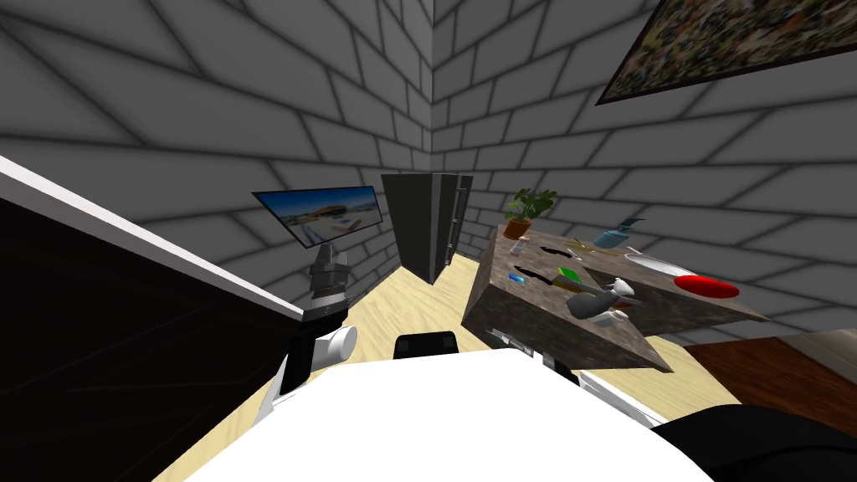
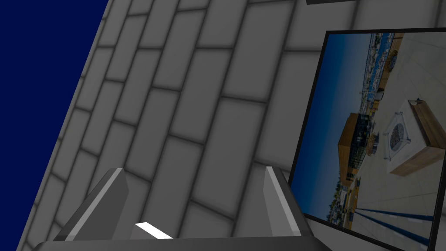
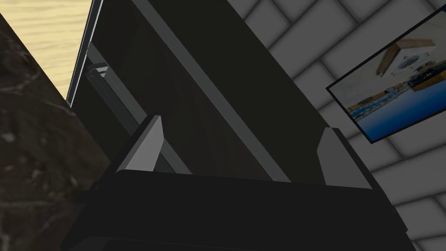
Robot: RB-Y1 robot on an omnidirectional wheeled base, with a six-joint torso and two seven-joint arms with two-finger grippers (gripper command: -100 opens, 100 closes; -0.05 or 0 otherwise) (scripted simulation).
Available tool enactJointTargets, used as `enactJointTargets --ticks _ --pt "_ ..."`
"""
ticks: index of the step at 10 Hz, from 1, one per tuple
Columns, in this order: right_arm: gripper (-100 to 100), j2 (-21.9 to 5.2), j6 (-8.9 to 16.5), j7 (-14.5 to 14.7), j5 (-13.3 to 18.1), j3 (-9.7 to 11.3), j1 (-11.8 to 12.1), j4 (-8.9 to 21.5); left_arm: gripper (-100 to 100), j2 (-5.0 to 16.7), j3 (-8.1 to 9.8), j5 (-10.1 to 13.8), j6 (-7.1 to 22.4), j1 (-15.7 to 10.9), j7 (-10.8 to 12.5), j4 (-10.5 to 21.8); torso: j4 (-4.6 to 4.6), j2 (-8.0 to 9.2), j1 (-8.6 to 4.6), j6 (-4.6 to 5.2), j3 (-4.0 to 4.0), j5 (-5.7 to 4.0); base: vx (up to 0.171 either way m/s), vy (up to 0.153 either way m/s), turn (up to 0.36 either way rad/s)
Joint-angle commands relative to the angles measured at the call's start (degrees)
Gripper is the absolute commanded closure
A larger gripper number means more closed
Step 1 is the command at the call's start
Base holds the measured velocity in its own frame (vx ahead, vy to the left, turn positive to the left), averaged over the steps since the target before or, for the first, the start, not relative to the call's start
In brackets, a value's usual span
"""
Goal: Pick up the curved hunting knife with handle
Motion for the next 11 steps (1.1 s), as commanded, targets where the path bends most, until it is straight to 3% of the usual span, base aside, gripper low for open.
enactJointTargets --ticks 1,3,4,6,8,9,11 --pt "-100 -2.9 -0.4 0.9 1.6 1.4 0.2 2.9 0 0.0 0.00 0.0 0.0 0.0 0.0 0.0 0.00 0.00 0.00 0.00 0.00 0.00 -0.008 0.065 0.142" --pt "-100 -3.6 -0.4 0.9 1.6 1.4 0.2 4.5 0 0.0 0.00 0.0 0.0 0.0 0.0 0.0 0.00 -0.01 0.07 -0.01 -0.01 0.02 0.000 0.045 0.022" --pt "-100 -6.5 -1.1 1.9 3.0 2.5 0.7 6.6 0 0.0 0.00 0.0 0.0 0.0 0.0 0.0 0.00 -0.02 -0.02 0.00 -0.01 0.00 0.010 0.060 0.089" --pt "-100 -8.6 -1.7 2.8 4.4 3.7 1.0 11.5 0 0.0 0.00 0.0 0.0 0.0 0.0 0.0 -0.01 -0.05 0.05 -0.01 -0.03 0.01 0.007 0.064 0.110" --pt "-100 -10.1 -1.7 2.8 4.4 3.7 1.0 12.2 0 0.0 0.00 0.0 0.0 0.0 0.0 0.0 -0.01 -0.04 0.05 -0.01 -0.02 0.02 0.004 0.039 0.023" --pt "-100 -12.8 -2.3 3.8 5.8 4.7 1.3 14.4 0 0.0 0.00 0.0 0.0 0.0 0.0 0.0 0.00 -0.03 -0.03 0.01 -0.01 -0.01 0.008 0.049 0.104" --pt "-100 -15.0 -2.9 4.8 7.1 5.7 1.5 18.8 0 0.0 0.00 0.0 0.0 0.0 0.0 0.0 -0.01 -0.07 0.03 0.00 -0.04 0.01 0.018 0.051 0.096"
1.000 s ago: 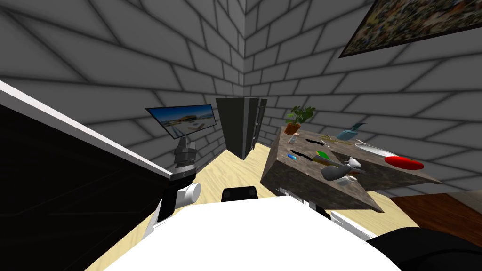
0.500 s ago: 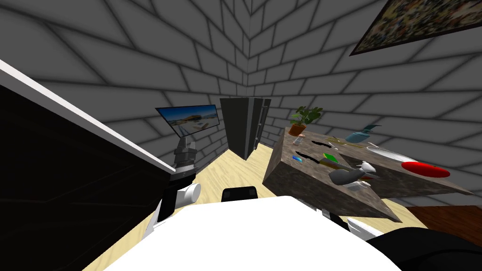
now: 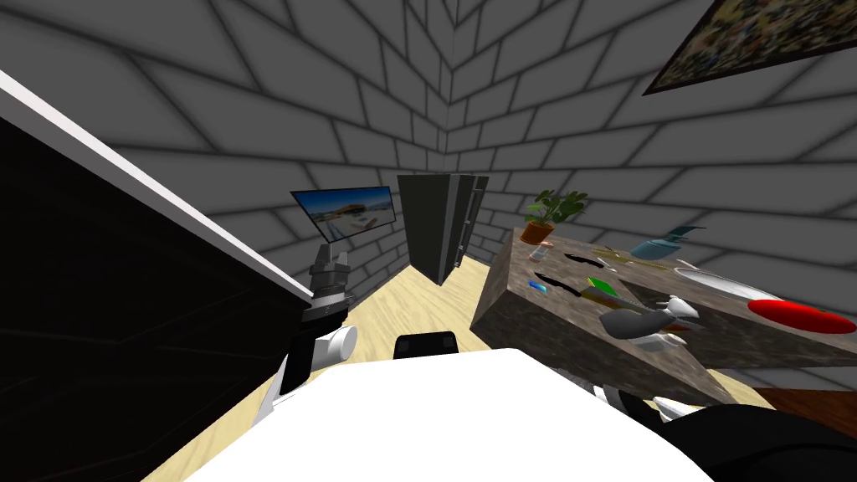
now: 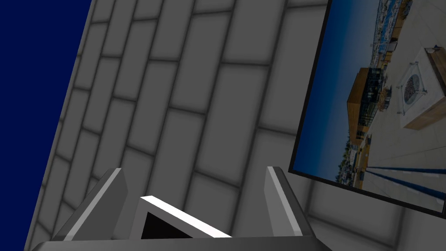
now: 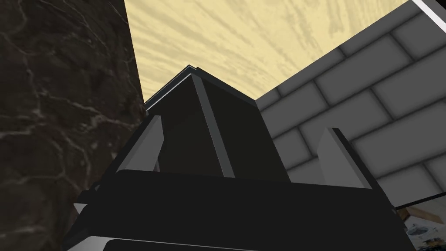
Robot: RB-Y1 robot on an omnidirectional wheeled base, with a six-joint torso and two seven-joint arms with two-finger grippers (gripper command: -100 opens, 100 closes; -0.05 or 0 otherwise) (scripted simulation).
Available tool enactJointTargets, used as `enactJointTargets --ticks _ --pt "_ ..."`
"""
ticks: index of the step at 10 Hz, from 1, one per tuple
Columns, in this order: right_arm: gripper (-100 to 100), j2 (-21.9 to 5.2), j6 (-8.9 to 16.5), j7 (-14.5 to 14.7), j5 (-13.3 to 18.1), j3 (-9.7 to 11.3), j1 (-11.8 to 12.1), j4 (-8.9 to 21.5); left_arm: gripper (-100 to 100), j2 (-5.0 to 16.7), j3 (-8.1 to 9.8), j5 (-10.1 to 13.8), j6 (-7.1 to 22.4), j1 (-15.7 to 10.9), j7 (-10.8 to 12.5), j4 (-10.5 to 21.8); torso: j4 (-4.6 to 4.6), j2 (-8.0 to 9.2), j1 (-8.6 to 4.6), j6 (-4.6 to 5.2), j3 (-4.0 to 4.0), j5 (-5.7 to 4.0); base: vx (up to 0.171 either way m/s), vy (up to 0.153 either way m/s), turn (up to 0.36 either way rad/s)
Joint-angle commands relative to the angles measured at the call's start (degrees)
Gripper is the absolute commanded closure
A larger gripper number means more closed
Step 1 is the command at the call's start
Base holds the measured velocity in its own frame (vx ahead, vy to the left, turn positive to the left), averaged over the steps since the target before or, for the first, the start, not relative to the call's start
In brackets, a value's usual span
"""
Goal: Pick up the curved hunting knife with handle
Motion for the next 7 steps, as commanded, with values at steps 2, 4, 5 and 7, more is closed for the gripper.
enactJointTargets --ticks 2,4,5,7 --pt "-100 -4.2 -0.9 1.7 1.9 1.3 0.6 4.1 0 0.0 0.00 0.0 0.0 0.0 0.0 0.0 0.00 0.00 -0.03 0.04 0.00 -0.01 0.028 0.043 0.083" --pt "-100 -6.9 -1.5 2.6 3.1 2.2 0.6 8.3 0 0.0 0.01 0.0 0.0 0.0 0.0 0.0 -0.01 -0.02 -0.05 0.03 -0.01 -0.01 0.029 0.030 0.088" --pt "-100 -7.2 -1.5 2.6 3.1 2.2 0.6 9.3 0 0.0 0.00 0.0 0.0 0.0 0.0 0.0 -0.01 -0.04 -0.09 0.00 -0.02 -0.03 0.031 0.016 0.055" --pt "-100 -9.6 -2.1 3.6 4.2 3.0 0.6 12.5 0 0.0 0.01 0.0 0.0 0.0 0.0 0.0 -0.02 -0.08 -0.11 0.01 -0.04 -0.03 0.043 0.010 0.086"
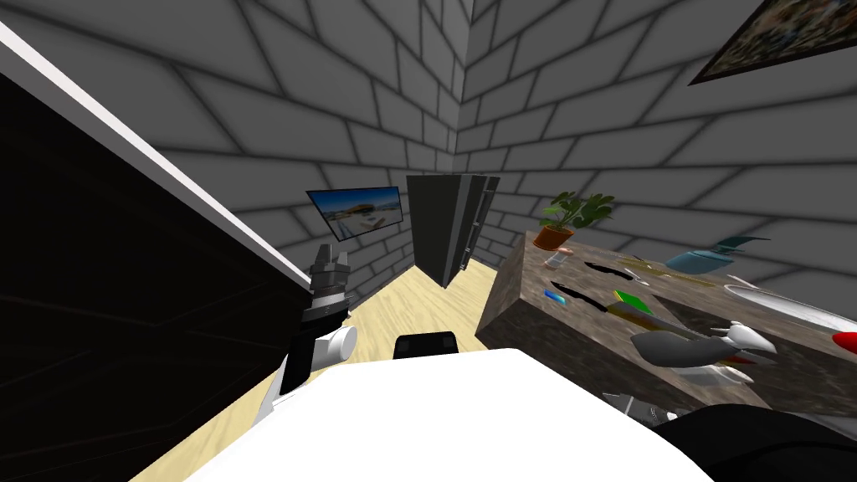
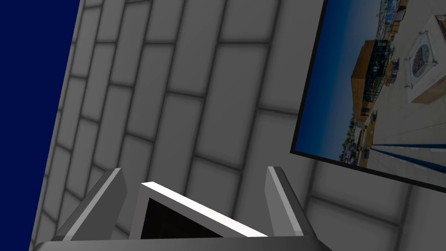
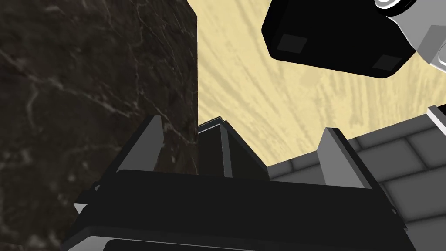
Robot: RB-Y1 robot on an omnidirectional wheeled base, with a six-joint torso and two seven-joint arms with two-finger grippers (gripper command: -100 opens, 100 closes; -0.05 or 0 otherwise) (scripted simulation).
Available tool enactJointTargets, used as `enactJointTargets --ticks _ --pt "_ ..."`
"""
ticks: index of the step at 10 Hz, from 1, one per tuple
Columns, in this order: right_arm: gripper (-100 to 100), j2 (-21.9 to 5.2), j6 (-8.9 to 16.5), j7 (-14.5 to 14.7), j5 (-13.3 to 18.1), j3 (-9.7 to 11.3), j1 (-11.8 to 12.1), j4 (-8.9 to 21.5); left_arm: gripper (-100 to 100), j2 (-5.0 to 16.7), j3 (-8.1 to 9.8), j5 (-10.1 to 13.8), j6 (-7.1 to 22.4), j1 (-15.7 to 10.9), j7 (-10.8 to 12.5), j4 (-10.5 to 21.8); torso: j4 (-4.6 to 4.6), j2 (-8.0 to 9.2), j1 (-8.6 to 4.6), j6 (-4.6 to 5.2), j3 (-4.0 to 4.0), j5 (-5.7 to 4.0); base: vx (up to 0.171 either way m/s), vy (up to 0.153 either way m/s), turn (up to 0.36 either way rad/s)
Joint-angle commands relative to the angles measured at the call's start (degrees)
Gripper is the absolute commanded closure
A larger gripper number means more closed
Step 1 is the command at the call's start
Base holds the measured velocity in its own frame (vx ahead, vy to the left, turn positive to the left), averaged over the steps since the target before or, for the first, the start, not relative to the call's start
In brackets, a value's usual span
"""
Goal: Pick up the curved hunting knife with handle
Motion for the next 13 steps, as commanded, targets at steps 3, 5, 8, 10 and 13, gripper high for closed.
enactJointTargets --ticks 3,5,8,10,13 --pt "-100 -2.2 -1.5 1.4 1.4 1.0 -0.7 4.3 0 0.0 0.00 0.0 0.0 0.0 0.0 0.0 0.01 0.05 -0.04 -0.02 0.03 0.00 0.027 -0.007 0.049" --pt "-100 -4.1 -2.0 2.4 2.4 1.7 -0.9 7.1 0 0.0 0.00 0.0 0.0 0.0 0.0 0.0 0.02 0.07 -0.05 0.01 0.04 -0.04 0.032 -0.007 0.056" --pt "-100 -5.9 -2.6 3.2 3.3 2.3 -1.1 10.2 0 0.0 0.00 0.0 0.0 0.0 0.0 0.0 0.01 0.04 -0.08 0.02 0.03 -0.05 0.043 -0.020 0.045" --pt "-100 -5.9 -2.6 3.2 3.3 2.3 -1.1 10.2 0 0.0 0.00 0.0 0.0 0.0 0.0 0.0 -0.01 -0.04 -0.14 -0.01 -0.02 -0.05 0.038 -0.026 0.052" --pt "-100 -8.6 -3.6 4.9 4.9 3.2 -2.0 14.5 0 0.0 0.01 0.0 0.0 0.0 0.0 0.0 -0.01 -0.06 -0.17 0.00 -0.03 -0.06 0.064 -0.048 0.092"
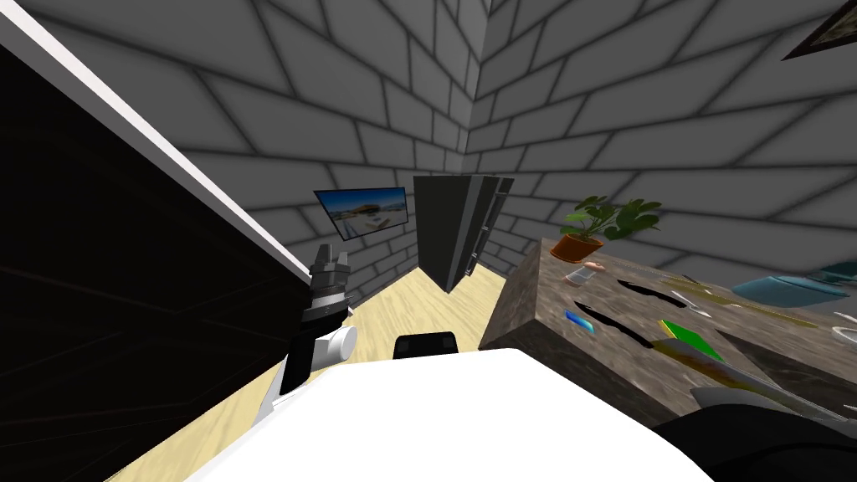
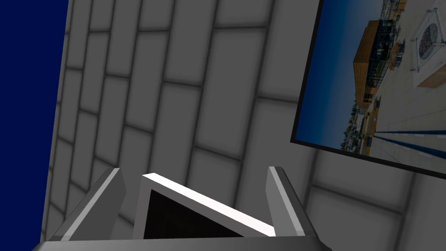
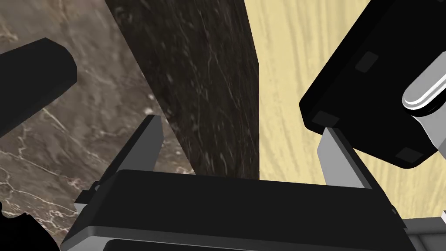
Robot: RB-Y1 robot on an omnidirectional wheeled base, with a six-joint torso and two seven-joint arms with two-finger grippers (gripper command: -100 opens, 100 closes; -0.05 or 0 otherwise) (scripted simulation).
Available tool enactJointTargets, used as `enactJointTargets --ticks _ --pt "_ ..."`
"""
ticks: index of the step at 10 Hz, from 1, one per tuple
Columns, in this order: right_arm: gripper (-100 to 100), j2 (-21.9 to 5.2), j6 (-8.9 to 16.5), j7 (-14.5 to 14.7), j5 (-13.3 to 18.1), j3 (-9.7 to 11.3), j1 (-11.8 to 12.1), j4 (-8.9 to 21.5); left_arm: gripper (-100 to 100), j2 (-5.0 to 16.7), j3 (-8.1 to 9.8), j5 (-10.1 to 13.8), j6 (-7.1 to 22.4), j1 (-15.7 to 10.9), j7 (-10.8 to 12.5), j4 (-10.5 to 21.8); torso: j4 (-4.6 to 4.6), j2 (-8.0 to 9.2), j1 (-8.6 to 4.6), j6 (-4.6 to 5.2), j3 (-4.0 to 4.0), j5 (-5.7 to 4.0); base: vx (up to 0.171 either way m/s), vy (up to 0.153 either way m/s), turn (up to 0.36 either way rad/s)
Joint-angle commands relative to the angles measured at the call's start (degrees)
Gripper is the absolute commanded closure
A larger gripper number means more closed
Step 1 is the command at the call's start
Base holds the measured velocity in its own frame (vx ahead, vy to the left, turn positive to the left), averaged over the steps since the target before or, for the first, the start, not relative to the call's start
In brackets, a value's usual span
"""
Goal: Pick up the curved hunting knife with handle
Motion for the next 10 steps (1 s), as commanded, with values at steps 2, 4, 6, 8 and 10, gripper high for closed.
enactJointTargets --ticks 2,4,6,8,10 --pt "-100 -1.3 -1.2 1.1 1.5 0.9 -1.8 4.0 0 0.0 0.00 0.0 0.0 0.0 0.0 0.0 0.00 0.02 -0.01 0.03 0.00 -0.04 0.077 -0.078 0.079" --pt "-100 -2.1 -1.7 1.9 2.1 1.3 -2.4 5.6 0 0.0 0.00 0.0 0.0 0.0 0.0 0.0 -0.04 -0.16 -0.21 -0.03 -0.10 -0.06 0.109 -0.123 0.130" --pt "-100 -2.9 -2.5 3.1 3.0 1.9 -3.7 8.0 0 0.0 0.00 0.0 0.0 0.0 0.0 0.0 0.00 0.03 0.04 0.06 0.01 -0.04 0.078 -0.095 0.085" --pt "-100 -2.6 -3.4 4.2 3.7 2.4 -4.9 9.3 0 0.0 0.01 0.0 0.0 0.0 0.0 0.0 -0.06 -0.25 -0.50 -0.01 -0.15 -0.14 0.134 -0.231 0.166" --pt "-100 -0.5 -4.6 5.3 4.3 3.2 -6.4 9.6 0 0.0 0.02 0.0 0.0 0.0 0.0 0.0 -0.06 -0.23 -0.59 0.03 -0.14 -0.20 0.120 -0.206 0.098"
